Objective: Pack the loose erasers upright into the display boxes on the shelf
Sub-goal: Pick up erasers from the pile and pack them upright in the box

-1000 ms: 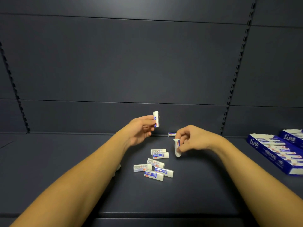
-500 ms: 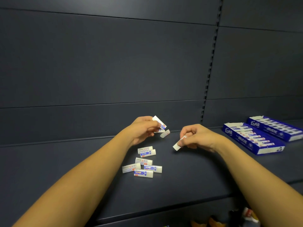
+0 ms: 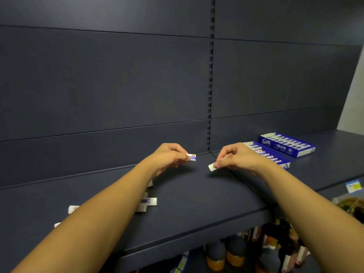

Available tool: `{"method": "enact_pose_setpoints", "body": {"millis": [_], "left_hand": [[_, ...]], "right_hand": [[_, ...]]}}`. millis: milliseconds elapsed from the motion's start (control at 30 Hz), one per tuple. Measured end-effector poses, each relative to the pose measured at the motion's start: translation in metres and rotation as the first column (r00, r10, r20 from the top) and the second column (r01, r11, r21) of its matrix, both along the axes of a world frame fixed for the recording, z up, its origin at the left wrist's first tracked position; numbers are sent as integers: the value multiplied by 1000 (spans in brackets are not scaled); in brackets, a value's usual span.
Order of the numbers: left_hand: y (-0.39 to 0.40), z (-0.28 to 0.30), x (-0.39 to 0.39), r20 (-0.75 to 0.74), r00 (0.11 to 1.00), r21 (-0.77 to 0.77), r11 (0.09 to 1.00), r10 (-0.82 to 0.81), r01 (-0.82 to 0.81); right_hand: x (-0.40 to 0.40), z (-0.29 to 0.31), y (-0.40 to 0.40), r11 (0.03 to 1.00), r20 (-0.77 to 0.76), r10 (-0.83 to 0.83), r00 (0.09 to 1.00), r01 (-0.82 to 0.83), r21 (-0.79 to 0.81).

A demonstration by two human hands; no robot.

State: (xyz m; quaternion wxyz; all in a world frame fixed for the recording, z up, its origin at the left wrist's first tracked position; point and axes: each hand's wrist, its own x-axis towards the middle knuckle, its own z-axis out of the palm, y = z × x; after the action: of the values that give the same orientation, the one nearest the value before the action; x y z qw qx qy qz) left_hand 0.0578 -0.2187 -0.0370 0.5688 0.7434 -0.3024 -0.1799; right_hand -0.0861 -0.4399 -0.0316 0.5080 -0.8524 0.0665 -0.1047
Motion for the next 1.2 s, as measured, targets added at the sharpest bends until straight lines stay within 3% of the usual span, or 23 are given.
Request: {"method": "enact_pose_setpoints", "body": {"millis": [333, 533, 667, 900, 1200], "left_hand": [[-91, 9, -45, 183, 962, 122, 966, 204, -228], [-141, 10, -68, 209, 916, 73, 929, 341, -363], [-167, 14, -73, 259, 911, 107, 928, 320, -357], [-208, 15, -55, 347, 921, 119, 966, 175, -228], [-247, 2, -21, 496, 867, 203, 964, 50, -172]], "right_hand": [[-32, 15, -93, 976, 0, -145, 989, 143, -167], [-40, 26, -136, 952, 57, -190, 980, 198, -233], [-42, 39, -162, 934, 93, -183, 979, 203, -293], [-24, 44, -203, 939, 108, -163, 981, 188, -288], [27, 23, -243, 962, 70, -119, 990, 133, -240]]}}
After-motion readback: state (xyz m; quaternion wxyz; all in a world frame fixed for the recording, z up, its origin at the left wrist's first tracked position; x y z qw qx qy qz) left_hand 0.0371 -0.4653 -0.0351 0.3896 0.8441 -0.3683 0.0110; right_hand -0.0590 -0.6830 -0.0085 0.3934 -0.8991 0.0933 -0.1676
